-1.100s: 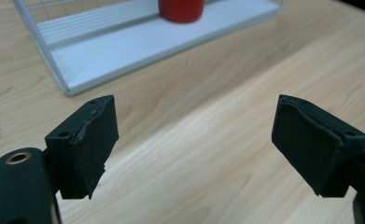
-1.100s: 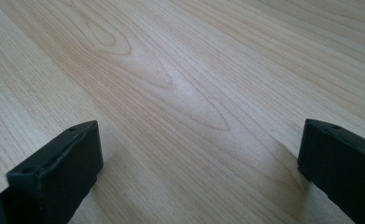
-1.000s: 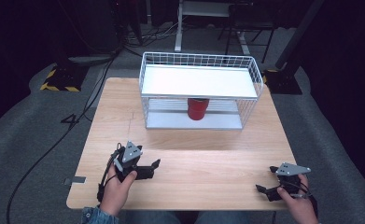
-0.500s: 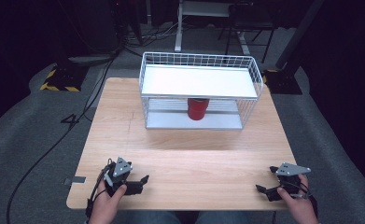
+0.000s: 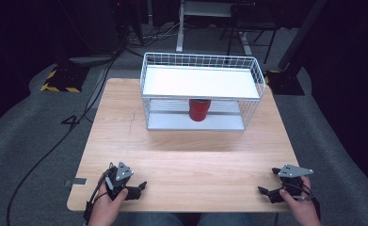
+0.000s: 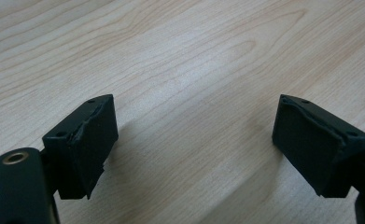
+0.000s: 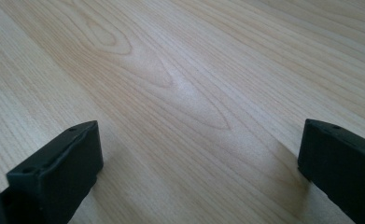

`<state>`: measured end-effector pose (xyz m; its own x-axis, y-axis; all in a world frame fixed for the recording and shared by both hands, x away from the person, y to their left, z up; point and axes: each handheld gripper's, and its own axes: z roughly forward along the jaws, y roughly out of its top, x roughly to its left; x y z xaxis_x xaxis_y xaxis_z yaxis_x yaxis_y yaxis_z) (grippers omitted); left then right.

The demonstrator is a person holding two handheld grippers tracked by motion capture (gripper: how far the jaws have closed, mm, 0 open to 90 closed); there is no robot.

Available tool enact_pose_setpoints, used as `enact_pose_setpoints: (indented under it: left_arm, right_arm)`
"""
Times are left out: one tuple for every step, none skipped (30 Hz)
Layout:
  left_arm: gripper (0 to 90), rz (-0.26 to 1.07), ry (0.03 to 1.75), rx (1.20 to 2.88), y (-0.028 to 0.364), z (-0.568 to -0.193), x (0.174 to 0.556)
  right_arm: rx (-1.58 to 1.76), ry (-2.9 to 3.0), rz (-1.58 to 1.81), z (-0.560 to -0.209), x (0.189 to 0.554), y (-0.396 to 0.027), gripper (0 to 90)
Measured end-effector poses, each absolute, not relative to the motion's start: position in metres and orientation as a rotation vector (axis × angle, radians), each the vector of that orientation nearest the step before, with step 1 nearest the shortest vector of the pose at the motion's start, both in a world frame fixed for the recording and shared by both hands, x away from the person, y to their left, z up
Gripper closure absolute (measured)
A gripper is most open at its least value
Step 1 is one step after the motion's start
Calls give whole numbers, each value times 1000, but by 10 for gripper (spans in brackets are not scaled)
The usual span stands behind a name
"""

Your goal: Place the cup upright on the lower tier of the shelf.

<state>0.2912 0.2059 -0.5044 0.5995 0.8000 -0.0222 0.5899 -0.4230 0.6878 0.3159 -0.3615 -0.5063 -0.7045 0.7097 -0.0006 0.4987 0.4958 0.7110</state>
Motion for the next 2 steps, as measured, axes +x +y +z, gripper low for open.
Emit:
enact_pose_setpoints:
  left_arm:
    - [142, 405, 1095, 2163, 206, -504, 291]
    - [136, 400, 1095, 2165, 205, -504, 291]
  right_arm:
    - [1020, 2450, 1022, -506, 316, -361, 0]
    - [1020, 2450, 1022, -506, 316, -361, 0]
